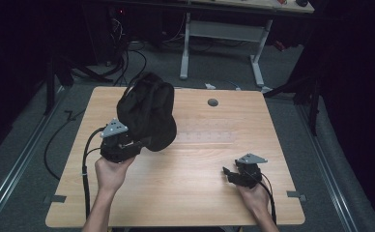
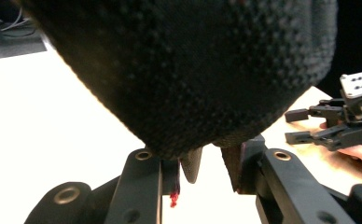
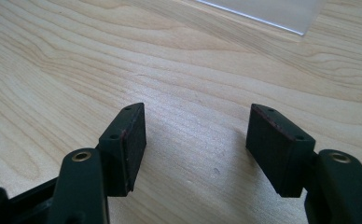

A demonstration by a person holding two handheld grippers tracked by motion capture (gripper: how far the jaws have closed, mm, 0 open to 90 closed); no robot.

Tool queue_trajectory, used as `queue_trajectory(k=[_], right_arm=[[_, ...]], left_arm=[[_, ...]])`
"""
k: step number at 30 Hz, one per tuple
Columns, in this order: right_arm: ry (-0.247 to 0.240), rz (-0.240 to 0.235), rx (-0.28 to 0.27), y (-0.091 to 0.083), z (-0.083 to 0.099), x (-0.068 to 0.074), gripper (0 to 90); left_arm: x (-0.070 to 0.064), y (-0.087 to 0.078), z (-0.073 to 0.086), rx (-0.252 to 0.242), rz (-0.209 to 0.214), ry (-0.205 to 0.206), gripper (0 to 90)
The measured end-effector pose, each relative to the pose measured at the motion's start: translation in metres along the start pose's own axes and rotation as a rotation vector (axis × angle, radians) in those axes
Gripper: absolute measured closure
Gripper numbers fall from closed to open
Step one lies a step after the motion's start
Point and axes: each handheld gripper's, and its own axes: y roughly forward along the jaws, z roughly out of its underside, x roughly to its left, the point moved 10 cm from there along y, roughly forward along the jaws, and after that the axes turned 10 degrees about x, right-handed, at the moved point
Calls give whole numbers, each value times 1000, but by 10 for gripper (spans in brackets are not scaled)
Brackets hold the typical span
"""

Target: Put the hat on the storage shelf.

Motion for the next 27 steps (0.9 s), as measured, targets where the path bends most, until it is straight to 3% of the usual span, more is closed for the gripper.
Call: queue_trajectory(k=[8,27], right_arm=[[1,1,0,0,0,0,377],[-3,7,0,-1,0,0,372]], left_arm=[[5,11,-6,13,-53,43,700],[11,38,-11,26,-138,92,704]])
